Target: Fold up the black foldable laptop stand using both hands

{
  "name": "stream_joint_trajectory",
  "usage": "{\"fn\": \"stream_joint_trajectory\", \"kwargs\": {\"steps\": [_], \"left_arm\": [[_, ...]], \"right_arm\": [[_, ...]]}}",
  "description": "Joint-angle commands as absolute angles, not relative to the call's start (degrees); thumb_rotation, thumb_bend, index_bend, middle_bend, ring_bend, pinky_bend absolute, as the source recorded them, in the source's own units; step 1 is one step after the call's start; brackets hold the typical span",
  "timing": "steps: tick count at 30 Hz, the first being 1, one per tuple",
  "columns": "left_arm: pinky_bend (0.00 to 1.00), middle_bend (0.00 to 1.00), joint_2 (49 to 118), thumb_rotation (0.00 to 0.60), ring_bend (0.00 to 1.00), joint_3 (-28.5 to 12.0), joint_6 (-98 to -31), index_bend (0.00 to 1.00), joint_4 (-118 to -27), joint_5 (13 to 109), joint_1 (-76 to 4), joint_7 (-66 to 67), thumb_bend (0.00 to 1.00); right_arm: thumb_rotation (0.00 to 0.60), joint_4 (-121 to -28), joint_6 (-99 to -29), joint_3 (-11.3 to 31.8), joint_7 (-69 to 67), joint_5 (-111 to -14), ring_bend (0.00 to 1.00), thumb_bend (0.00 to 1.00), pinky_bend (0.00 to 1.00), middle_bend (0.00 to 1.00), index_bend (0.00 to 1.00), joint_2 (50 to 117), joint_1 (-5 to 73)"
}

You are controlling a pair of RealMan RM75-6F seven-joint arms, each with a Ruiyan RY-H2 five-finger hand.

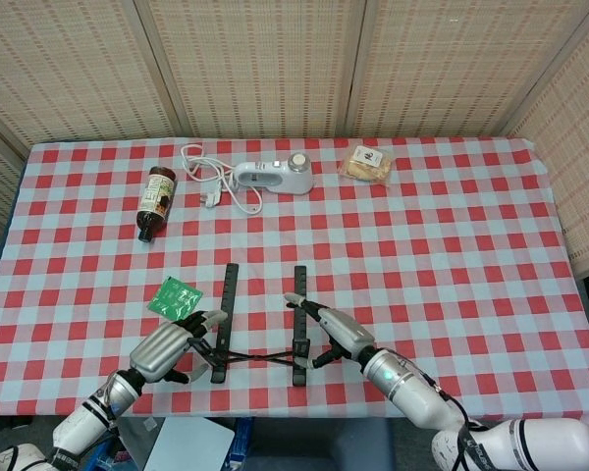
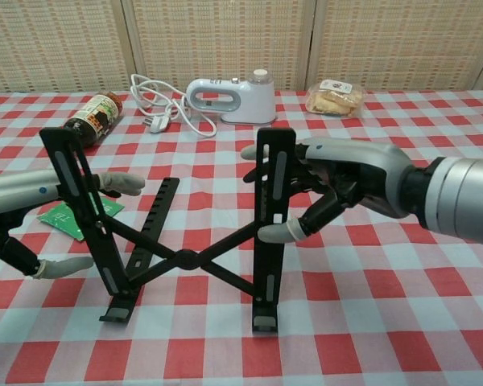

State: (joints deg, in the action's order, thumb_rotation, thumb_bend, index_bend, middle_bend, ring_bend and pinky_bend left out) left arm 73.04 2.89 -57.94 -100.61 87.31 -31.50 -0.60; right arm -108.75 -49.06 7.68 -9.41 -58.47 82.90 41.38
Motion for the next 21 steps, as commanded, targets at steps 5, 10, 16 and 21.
{"fn": "stream_joint_trajectory", "kwargs": {"steps": [5,10,16,21], "left_arm": [[0.31,0.06,71.06,0.592,0.09,2.10,-59.06,0.00,-101.86,87.75,-31.44,-0.59,0.36],[0.31,0.06,69.44,0.595,0.09,0.80,-60.03,0.00,-102.35,87.99,-31.81,-0.44,0.36],[0.30,0.06,68.07,0.598,0.09,-1.00,-60.60,0.00,-101.08,87.80,-32.62,0.90,0.36],[0.30,0.06,67.40,0.600,0.09,-2.51,-59.53,0.00,-99.51,86.65,-33.91,1.87,0.36]], "right_arm": [[0.600,-106.13,-52.75,11.39,-7.20,-55.00,0.03,0.20,0.09,0.06,0.00,85.73,41.44],[0.600,-103.92,-57.31,14.20,-4.79,-52.59,0.00,0.20,0.00,0.00,0.00,87.45,41.31],[0.600,-99.98,-63.61,17.79,-3.15,-51.87,0.00,0.20,0.00,0.00,0.00,89.31,40.33],[0.600,-98.98,-63.38,19.89,-3.95,-52.00,0.00,0.20,0.00,0.00,0.00,87.93,39.97]]}}
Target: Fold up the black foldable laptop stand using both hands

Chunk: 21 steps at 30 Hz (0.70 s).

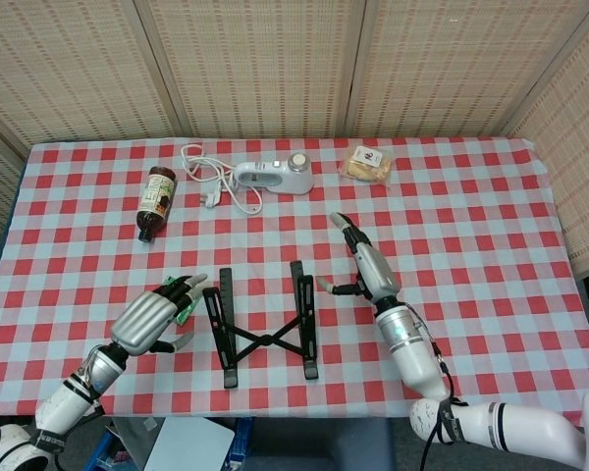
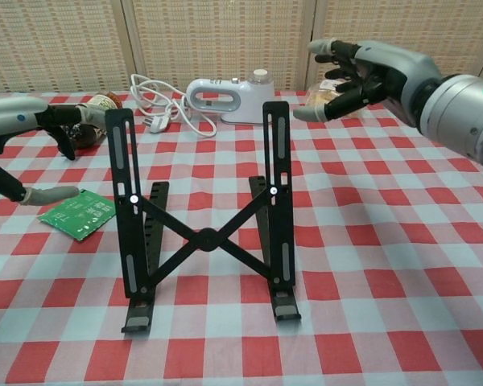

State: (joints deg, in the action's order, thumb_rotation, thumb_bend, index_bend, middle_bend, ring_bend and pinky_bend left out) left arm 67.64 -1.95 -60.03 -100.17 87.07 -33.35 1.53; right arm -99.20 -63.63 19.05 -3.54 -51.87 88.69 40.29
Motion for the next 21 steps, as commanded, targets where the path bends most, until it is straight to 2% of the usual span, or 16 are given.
{"fn": "stream_joint_trajectory", "kwargs": {"steps": [1,10,16,21], "left_arm": [[0.30,0.06,67.29,0.600,0.09,-2.90,-59.12,0.00,-98.91,86.34,-34.33,2.18,0.36],[0.29,0.06,66.76,0.600,0.09,-5.38,-56.74,0.00,-95.85,84.59,-37.09,1.92,0.36],[0.29,0.06,69.20,0.600,0.09,-4.69,-54.44,0.00,-90.98,86.37,-39.35,4.52,0.36],[0.27,0.04,74.23,0.600,0.08,-4.03,-54.40,0.00,-83.79,89.65,-41.42,8.11,0.36]], "right_arm": [[0.600,-98.96,-63.49,20.15,-4.03,-52.50,0.00,0.20,0.00,0.00,0.00,87.54,39.83],[0.600,-99.42,-63.43,18.90,-3.27,-58.81,0.00,0.20,0.00,0.00,0.00,84.72,38.86],[0.600,-100.14,-59.35,14.20,-1.63,-66.21,0.00,0.20,0.00,0.00,0.00,81.18,39.05],[0.600,-97.63,-59.66,8.35,3.80,-80.67,0.00,0.16,0.00,0.00,0.00,79.19,39.89]]}}
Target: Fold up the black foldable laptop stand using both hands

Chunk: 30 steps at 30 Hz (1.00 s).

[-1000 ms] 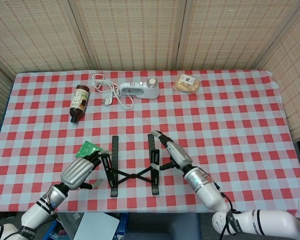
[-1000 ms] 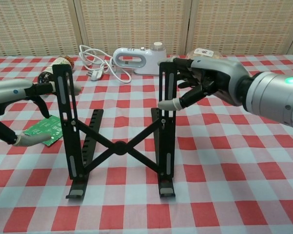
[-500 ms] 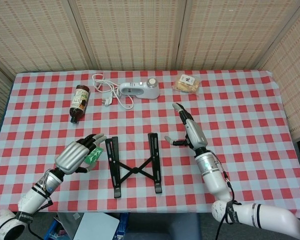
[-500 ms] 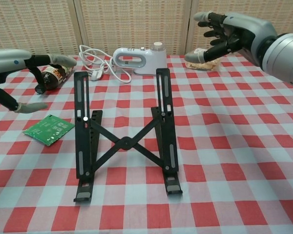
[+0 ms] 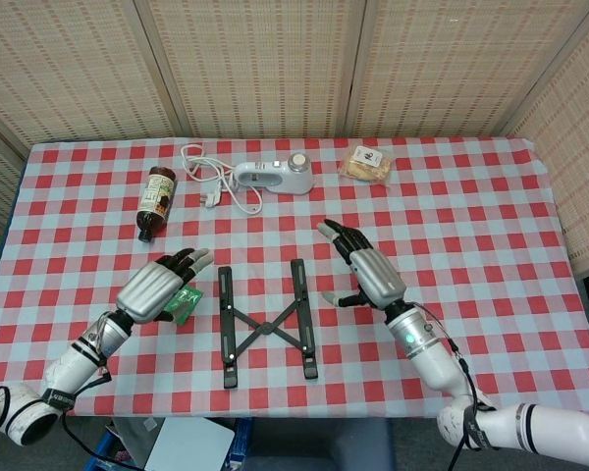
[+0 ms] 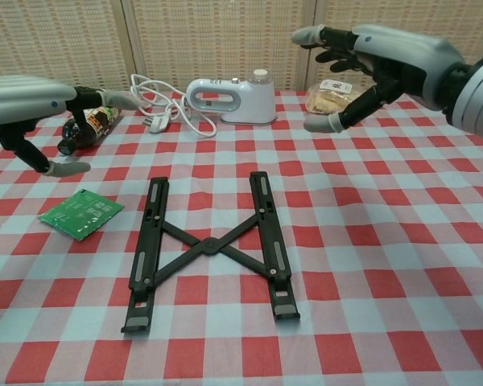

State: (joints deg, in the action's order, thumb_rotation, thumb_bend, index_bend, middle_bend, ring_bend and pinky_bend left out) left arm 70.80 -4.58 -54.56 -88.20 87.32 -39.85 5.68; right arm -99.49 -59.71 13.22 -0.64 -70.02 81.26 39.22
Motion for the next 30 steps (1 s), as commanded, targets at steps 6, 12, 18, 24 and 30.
{"fn": "stream_joint_trajectory", "kwargs": {"steps": [6,12,18,24,30], "left_arm": [[0.26,0.00,80.93,0.600,0.04,-3.21,-56.41,0.00,-74.80,93.77,-43.24,12.18,0.31],[0.23,0.00,86.46,0.600,0.00,-2.32,-56.34,0.00,-66.98,95.40,-44.88,13.11,0.23],[0.22,0.00,89.78,0.600,0.00,-1.55,-54.63,0.00,-62.32,94.80,-45.84,13.06,0.21],[0.21,0.00,91.56,0.600,0.00,-1.52,-53.56,0.00,-60.54,93.34,-46.26,12.36,0.21],[0.20,0.00,92.43,0.600,0.00,-1.09,-53.36,0.00,-59.31,92.95,-46.53,13.12,0.21]], "right_arm": [[0.600,-93.32,-63.02,4.26,10.66,-93.18,0.00,0.05,0.00,0.00,0.00,79.49,40.43],[0.600,-90.83,-63.64,2.66,14.90,-96.06,0.00,0.00,0.00,0.00,0.00,82.03,40.23],[0.600,-84.74,-67.11,1.14,17.25,-100.88,0.00,0.00,0.00,0.00,0.00,86.17,39.65],[0.600,-79.54,-68.78,0.12,18.51,-102.85,0.00,0.00,0.00,0.00,0.00,89.38,38.99],[0.600,-75.89,-69.25,-0.60,18.54,-103.47,0.00,0.00,0.00,0.00,0.00,91.32,38.57]]}}
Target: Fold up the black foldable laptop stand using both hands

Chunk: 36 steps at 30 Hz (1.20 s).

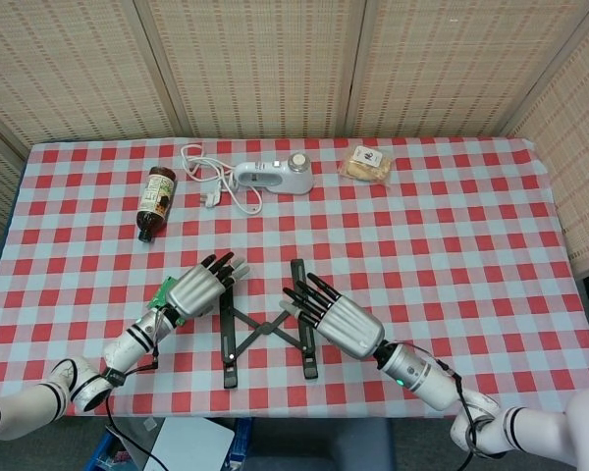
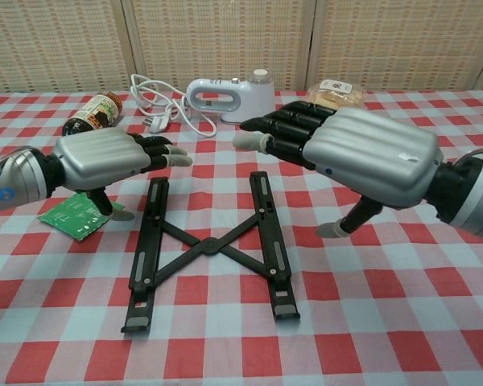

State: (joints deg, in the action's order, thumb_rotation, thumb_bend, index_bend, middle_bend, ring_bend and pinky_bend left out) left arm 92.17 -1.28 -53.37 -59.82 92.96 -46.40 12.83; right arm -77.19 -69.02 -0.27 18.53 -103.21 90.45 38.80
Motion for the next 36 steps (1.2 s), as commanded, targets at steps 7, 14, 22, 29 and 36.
{"fn": "stream_joint_trajectory", "kwargs": {"steps": [7,14,22,29,36], "left_arm": [[0.20,0.00,93.32,0.600,0.00,-0.85,-53.12,0.00,-57.98,92.23,-46.73,12.13,0.21],[0.20,0.00,93.85,0.600,0.00,-0.79,-52.88,0.00,-57.47,91.64,-47.03,11.31,0.21],[0.20,0.00,93.94,0.600,0.00,-0.82,-52.60,0.00,-57.52,90.70,-47.13,10.49,0.21],[0.20,0.00,94.03,0.600,0.00,-0.80,-52.47,0.00,-57.81,90.15,-47.21,10.13,0.21],[0.20,0.00,94.15,0.600,0.00,-0.73,-52.36,0.00,-57.97,89.63,-47.16,9.62,0.21]], "right_arm": [[0.600,-71.49,-69.01,-1.15,18.27,-103.71,0.00,0.00,0.00,0.00,0.00,93.94,38.53],[0.600,-65.14,-70.04,-1.49,17.36,-104.32,0.00,0.00,0.00,0.00,0.00,98.08,38.42],[0.600,-58.65,-70.69,-1.61,15.80,-104.51,0.00,0.00,0.00,0.00,0.00,102.59,38.76],[0.600,-55.63,-70.67,-1.16,15.28,-104.35,0.00,0.00,0.00,0.00,0.00,105.13,39.69],[0.600,-54.06,-70.19,-1.24,15.37,-104.03,0.00,0.00,0.00,0.00,0.00,106.13,40.27]]}}
